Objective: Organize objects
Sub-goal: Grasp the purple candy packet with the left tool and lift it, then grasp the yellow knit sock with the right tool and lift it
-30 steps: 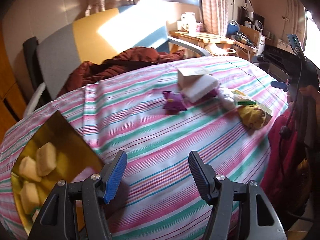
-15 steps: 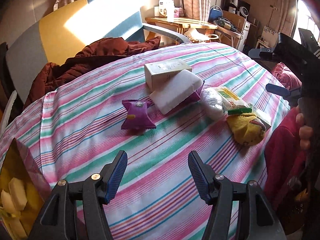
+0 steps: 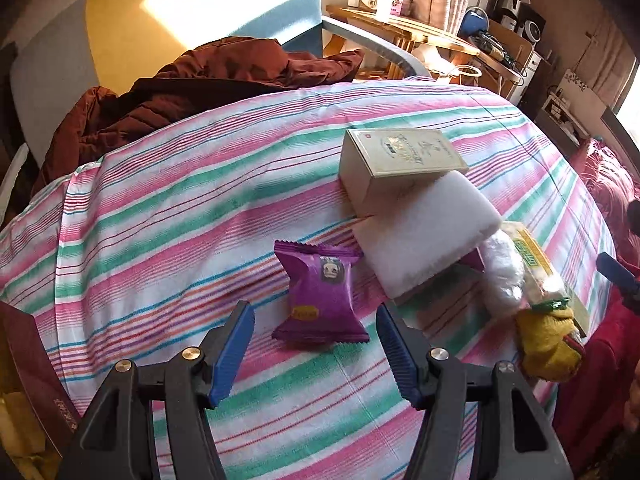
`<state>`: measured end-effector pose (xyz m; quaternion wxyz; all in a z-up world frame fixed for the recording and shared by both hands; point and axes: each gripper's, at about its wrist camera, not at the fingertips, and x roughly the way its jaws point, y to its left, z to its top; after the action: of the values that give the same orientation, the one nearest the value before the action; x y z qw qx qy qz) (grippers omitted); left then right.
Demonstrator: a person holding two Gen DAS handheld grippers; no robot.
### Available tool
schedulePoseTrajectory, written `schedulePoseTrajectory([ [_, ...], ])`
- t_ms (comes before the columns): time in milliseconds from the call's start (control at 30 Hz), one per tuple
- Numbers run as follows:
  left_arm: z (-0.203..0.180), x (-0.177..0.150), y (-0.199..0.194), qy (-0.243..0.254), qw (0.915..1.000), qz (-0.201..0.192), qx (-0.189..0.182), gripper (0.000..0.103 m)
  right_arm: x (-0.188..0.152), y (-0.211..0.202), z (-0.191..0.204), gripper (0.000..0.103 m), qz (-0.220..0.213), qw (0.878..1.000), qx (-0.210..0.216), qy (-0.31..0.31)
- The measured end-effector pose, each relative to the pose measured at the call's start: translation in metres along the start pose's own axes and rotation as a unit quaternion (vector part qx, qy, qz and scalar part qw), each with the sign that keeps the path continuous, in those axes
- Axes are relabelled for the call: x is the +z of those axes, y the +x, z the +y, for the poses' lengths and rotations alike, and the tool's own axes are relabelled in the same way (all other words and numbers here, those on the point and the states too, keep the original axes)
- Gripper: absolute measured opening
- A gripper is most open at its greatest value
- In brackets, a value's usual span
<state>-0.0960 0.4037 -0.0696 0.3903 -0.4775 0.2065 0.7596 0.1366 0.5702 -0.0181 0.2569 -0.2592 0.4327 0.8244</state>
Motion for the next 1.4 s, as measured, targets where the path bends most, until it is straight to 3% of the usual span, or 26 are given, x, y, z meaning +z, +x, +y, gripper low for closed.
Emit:
schedulePoseTrajectory([
  [167, -0.005, 0.011, 0.022, 0.009, 0.9998, 0.015, 0.008, 0.061, 0.000, 0.000, 0.000, 0.103, 0.002, 1.000, 0.001, 0.000],
  [200, -0.004, 0.013, 0.027, 0.006, 0.9998, 0.020, 0.006, 0.043, 0.000, 0.000, 0.000, 0.103, 0.002, 1.000, 0.000, 0.000],
  [233, -0.002, 0.013, 0.032, 0.001, 0.9996, 0.027, -0.002, 0.037, 0.000, 0.001, -0.001, 0.103, 0.002, 1.000, -0.001, 0.000],
  [433, 0.001, -0.008, 0.023, -0.002, 0.9999, 0.008, -0.011, 0.036, 0.001, -0.001, -0.004, 0.103, -0.007, 1.000, -0.013, 0.005],
  [667, -0.007, -0.070, -0.010, -0.007, 0.9996, -0.009, -0.026, 0.036, 0.008, -0.005, -0.020, 0.102, -0.020, 0.999, -0.020, 0.043],
  [833, -0.014, -0.110, -0.033, -0.003, 0.9991, -0.016, -0.039, 0.036, 0.006, 0.001, -0.009, 0.102, -0.009, 0.999, -0.039, 0.016],
  [967, -0.015, -0.133, -0.048, 0.008, 0.9986, -0.019, -0.048, 0.036, 0.000, 0.015, 0.000, 0.097, 0.044, 0.998, -0.034, -0.010],
  [1033, -0.013, -0.141, -0.053, 0.007, 0.9983, -0.022, -0.053, 0.036, -0.006, 0.019, 0.008, 0.085, 0.085, 0.996, -0.020, -0.034],
  [1067, -0.011, -0.144, -0.054, 0.005, 0.9981, -0.024, -0.056, 0.036, -0.010, 0.020, 0.012, 0.084, 0.104, 0.993, -0.023, -0.048],
  [1200, -0.008, -0.149, -0.056, 0.004, 0.9976, -0.031, -0.062, 0.036, -0.029, 0.024, 0.023, 0.077, 0.161, 0.976, -0.089, -0.120],
  [1333, -0.008, -0.157, -0.061, 0.001, 0.9971, -0.036, -0.067, 0.036, -0.041, 0.039, 0.019, 0.077, 0.202, 0.956, -0.150, -0.154],
  [1400, -0.007, -0.159, -0.061, -0.001, 0.9968, -0.037, -0.071, 0.036, -0.042, 0.052, 0.016, 0.072, 0.221, 0.947, -0.171, -0.156],
])
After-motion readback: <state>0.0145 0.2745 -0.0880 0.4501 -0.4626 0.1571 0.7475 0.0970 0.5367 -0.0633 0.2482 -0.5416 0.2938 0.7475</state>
